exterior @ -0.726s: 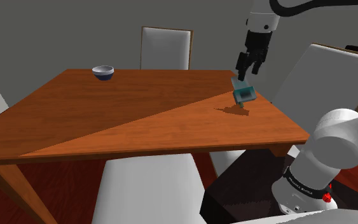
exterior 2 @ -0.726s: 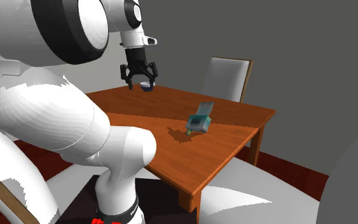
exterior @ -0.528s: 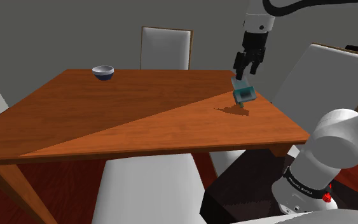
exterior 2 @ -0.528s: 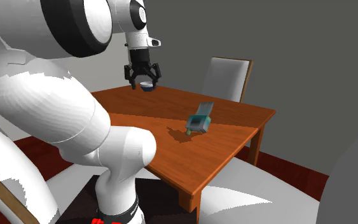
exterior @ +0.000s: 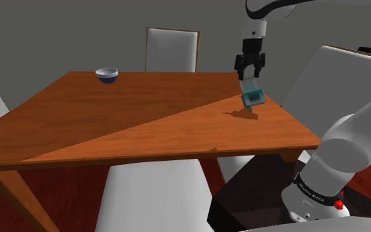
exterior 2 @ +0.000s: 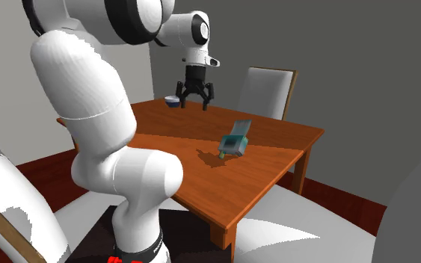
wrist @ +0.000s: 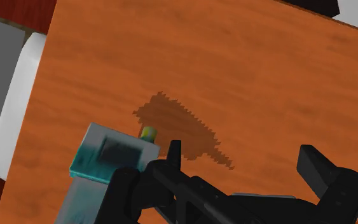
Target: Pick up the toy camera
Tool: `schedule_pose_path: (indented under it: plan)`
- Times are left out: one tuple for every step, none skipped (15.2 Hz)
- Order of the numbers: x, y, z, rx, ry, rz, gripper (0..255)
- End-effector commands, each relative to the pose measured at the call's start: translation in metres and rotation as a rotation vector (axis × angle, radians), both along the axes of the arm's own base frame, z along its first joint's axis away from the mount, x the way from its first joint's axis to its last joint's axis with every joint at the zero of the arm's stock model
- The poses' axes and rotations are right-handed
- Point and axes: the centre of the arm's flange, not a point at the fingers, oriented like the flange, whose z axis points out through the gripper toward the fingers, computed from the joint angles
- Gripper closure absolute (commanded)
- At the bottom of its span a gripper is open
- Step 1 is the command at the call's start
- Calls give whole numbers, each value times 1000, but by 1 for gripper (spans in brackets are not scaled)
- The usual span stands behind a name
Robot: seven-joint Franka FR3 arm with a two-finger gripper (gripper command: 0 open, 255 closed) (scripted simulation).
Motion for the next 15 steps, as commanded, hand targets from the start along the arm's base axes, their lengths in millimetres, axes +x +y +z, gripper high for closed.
schedule_pose_path:
  plan:
    - [17,-26,-18,26,48,-50,0]
    - [25,-39,-25,40,70,-74,0]
    - [33,-52,-33,53,93,-99,0]
    - [41,-66,-41,66,115,-123,0]
    - [47,-79,-50,79,138,-147,0]
    - [54,-93,-58,92,161,-171,0]
    - [60,-106,-68,105,183,-196,0]
    - [65,-119,-77,119,206,-220,0]
    - [69,-133,-87,132,228,-244,0]
    - [74,-146,-97,145,251,-269,0]
    - [77,-160,-107,158,274,-293,0]
    - [80,-173,-117,171,296,-317,0]
    - [83,-186,-128,184,319,-341,0]
    - [85,-199,-139,198,341,-366,0]
    - [86,-213,-150,211,364,-390,0]
